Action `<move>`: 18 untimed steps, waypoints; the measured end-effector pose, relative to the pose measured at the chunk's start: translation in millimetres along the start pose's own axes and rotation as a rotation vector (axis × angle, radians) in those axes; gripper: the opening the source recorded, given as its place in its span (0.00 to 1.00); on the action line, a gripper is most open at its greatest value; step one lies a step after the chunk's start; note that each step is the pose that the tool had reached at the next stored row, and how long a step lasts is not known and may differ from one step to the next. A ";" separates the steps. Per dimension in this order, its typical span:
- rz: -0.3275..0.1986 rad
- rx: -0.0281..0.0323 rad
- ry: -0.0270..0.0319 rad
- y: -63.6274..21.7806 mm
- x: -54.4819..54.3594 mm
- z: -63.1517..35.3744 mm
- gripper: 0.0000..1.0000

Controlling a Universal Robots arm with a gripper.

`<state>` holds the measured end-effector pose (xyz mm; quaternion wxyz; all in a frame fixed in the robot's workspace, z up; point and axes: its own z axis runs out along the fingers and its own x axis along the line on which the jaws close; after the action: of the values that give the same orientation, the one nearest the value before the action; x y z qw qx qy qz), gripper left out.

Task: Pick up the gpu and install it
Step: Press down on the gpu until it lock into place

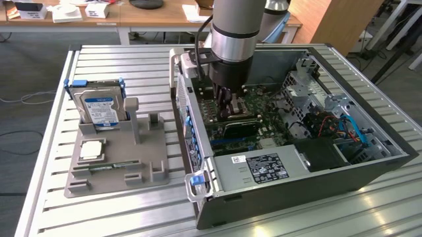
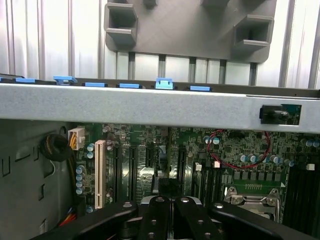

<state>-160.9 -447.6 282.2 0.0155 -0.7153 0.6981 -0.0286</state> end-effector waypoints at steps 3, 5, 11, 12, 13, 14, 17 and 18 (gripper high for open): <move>0.000 0.0003 -0.0004 0.1 -0.1 2.0 0.11; 0.000 0.0001 -0.0002 0.2 -0.1 3.7 0.11; 0.000 0.0001 -0.0001 0.3 -0.1 4.4 0.11; 0.000 0.0001 -0.0001 0.3 -0.1 4.5 0.11; 0.000 0.0001 -0.0002 0.3 -0.1 4.8 0.11; 0.000 0.0002 -0.0003 0.3 -0.1 5.0 0.11; 0.000 0.0001 -0.0001 0.3 -0.1 5.0 0.11; 0.000 0.0001 -0.0002 0.3 -0.1 5.0 0.11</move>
<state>-160.9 -447.6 277.2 0.0156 -0.7153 0.6981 -0.0286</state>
